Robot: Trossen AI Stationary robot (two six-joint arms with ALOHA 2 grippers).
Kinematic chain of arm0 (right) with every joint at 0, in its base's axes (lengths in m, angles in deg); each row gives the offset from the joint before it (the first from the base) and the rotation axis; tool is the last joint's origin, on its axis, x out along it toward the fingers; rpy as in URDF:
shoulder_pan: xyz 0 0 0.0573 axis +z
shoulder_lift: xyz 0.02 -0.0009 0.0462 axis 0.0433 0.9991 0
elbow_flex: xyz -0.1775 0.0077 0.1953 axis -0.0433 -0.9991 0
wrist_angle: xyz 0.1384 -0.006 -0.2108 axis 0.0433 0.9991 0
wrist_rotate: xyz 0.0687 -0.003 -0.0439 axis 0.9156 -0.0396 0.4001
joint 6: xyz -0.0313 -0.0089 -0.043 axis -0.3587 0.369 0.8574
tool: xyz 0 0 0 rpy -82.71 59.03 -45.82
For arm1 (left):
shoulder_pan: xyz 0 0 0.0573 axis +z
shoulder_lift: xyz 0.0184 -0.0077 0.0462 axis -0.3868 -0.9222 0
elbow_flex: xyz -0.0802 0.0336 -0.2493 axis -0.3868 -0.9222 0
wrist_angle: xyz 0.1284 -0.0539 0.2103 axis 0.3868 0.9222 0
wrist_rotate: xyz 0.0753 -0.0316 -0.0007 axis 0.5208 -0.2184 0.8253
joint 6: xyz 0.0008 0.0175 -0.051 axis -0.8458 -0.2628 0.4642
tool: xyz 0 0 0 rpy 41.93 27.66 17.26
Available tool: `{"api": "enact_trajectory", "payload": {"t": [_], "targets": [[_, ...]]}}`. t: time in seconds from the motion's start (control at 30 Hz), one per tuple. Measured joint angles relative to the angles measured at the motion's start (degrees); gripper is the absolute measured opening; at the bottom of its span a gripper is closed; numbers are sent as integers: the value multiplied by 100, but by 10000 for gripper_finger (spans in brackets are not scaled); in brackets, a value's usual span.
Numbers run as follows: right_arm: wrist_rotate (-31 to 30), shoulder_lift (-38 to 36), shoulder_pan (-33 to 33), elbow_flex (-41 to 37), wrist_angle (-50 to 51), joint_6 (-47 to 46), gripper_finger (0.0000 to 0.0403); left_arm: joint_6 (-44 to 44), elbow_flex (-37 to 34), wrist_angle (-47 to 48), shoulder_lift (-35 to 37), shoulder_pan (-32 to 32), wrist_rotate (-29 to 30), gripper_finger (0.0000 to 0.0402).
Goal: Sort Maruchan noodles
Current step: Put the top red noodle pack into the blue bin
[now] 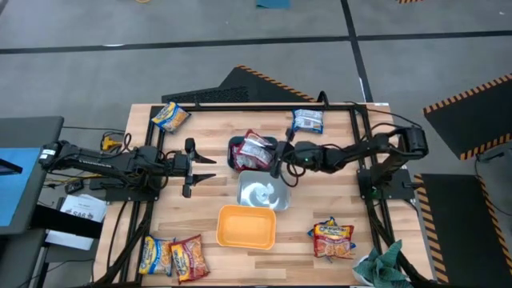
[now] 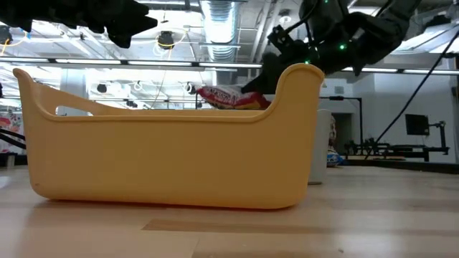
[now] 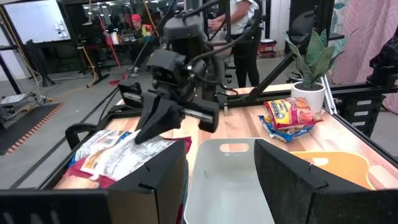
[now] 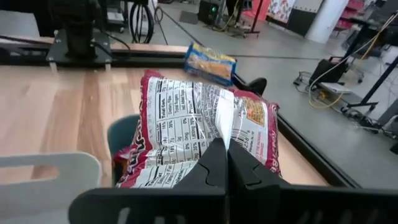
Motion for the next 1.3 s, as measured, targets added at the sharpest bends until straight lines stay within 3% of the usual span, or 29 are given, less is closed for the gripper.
{"api": "enact_trajectory", "payload": {"t": [0.27,0.7,0.93,1.3], "targets": [[294,0,-178,-2,166,-293,29,-13,0,-2,0,-1,241,180],[285,-29,15,-2,221,-309,154,-61,0,48,0,-1,278,180],[263,-582,48,-2,626,-310,211,-234,2,270,0,-1,447,180],[221,-1860,277,-2,2503,-786,219,-140,2,345,0,-1,389,180]]}}
